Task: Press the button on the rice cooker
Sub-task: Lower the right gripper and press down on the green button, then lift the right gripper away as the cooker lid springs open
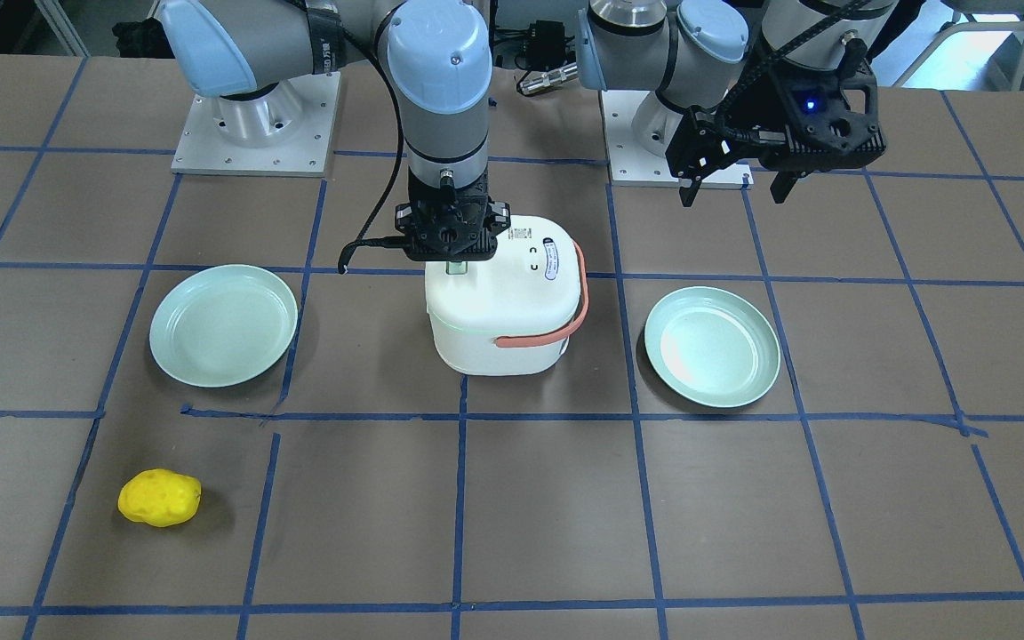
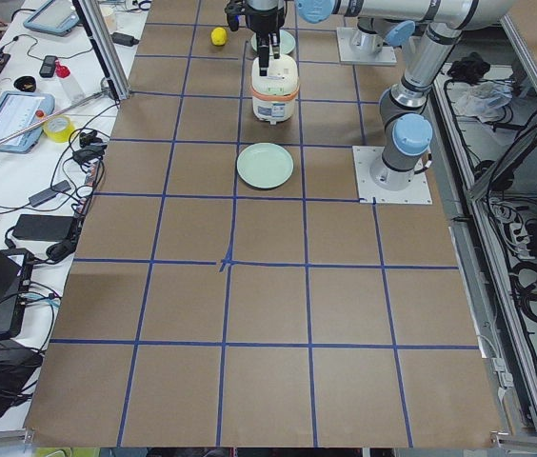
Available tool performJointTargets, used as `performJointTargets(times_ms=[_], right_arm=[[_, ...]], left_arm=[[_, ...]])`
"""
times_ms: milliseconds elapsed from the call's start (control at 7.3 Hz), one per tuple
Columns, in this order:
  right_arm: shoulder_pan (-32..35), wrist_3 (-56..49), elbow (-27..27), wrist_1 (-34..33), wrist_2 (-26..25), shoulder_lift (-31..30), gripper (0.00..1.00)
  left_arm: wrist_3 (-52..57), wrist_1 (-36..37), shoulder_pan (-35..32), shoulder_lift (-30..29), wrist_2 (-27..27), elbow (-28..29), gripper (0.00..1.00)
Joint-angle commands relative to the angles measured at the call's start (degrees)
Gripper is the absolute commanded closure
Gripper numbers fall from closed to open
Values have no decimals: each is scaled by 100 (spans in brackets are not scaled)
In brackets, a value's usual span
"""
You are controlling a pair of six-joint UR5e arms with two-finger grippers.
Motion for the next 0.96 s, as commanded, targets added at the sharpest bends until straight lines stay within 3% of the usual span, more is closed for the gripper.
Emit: performJointTargets(times_ms=[0, 274, 411, 685, 822], right_arm=[[-9, 11, -130, 6, -39, -24, 98], [-158, 29, -560, 303, -48, -129, 46], [-306, -84, -754, 610, -248, -243, 13], [-963, -1193, -940, 674, -321, -498, 0], [-1341, -1610, -992, 674, -269, -638, 0]], left_arm=[[-5, 0, 0, 0, 0, 0, 0], [-5, 0, 0, 0, 0, 0, 0], [4, 0, 0, 0, 0, 0, 0], [-5, 0, 0, 0, 0, 0, 0], [4, 0, 0, 0, 0, 0, 0]])
